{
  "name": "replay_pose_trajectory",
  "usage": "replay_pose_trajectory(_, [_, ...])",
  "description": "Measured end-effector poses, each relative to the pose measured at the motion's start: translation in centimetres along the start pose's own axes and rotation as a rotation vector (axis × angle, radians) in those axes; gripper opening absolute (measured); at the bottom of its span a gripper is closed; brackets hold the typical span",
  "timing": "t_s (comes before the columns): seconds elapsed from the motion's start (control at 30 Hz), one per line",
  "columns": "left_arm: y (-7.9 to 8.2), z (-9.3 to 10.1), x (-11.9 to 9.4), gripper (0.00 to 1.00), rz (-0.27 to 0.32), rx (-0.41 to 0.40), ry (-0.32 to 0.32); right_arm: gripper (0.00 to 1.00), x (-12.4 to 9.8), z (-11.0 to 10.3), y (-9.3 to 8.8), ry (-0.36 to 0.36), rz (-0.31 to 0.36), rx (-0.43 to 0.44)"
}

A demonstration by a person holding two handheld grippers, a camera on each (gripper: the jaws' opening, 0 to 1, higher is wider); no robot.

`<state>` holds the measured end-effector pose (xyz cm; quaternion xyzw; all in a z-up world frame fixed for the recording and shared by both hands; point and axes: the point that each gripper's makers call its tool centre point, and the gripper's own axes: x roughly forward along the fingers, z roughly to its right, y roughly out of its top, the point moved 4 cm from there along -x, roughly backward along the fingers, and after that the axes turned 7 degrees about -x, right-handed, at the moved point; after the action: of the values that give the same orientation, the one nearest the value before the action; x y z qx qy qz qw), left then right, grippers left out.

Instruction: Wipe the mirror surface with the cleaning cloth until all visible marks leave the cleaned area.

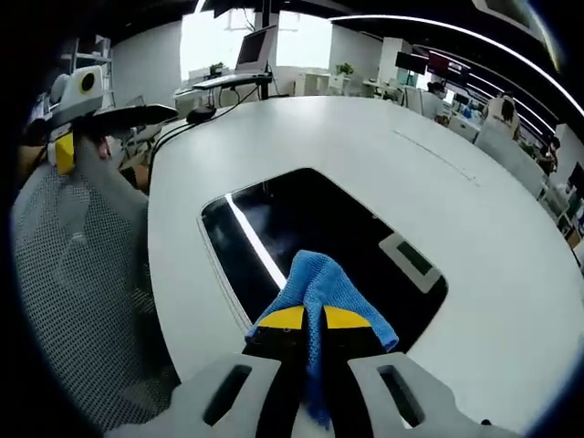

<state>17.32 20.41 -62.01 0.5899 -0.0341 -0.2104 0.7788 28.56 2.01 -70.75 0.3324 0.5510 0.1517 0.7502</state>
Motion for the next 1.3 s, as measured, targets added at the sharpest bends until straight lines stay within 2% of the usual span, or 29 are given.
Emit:
replay_pose_trajectory(0.23, [0.0, 0.0, 0.0, 0.98, 0.002, -0.001, 0.0, 0.0, 0.7, -0.3, 0.8, 0.031, -0.002, -0.019])
replay_pose_trajectory(0.57, [0.0, 0.0, -0.1, 0.98, 0.0, 0.0, -0.001, 0.0, 2.5, -1.6, 3.0, 0.075, 0.012, -0.063])
replay_pose_trajectory(0.77, [0.0, 0.0, -0.1, 0.98, 0.002, -0.001, -0.001, 0.0, 3.4, -2.3, 4.0, 0.094, 0.027, -0.061])
replay_pose_trajectory(0.97, [0.0, 0.0, -0.1, 0.98, 0.001, -0.001, 0.0, 0.0, 4.6, -3.4, 5.3, 0.082, 0.067, -0.057])
replay_pose_trajectory(1.3, [-0.1, 0.0, 0.0, 0.98, -0.002, -0.003, 0.002, 0.0, 6.0, -4.7, 7.1, 0.093, 0.088, -0.062])
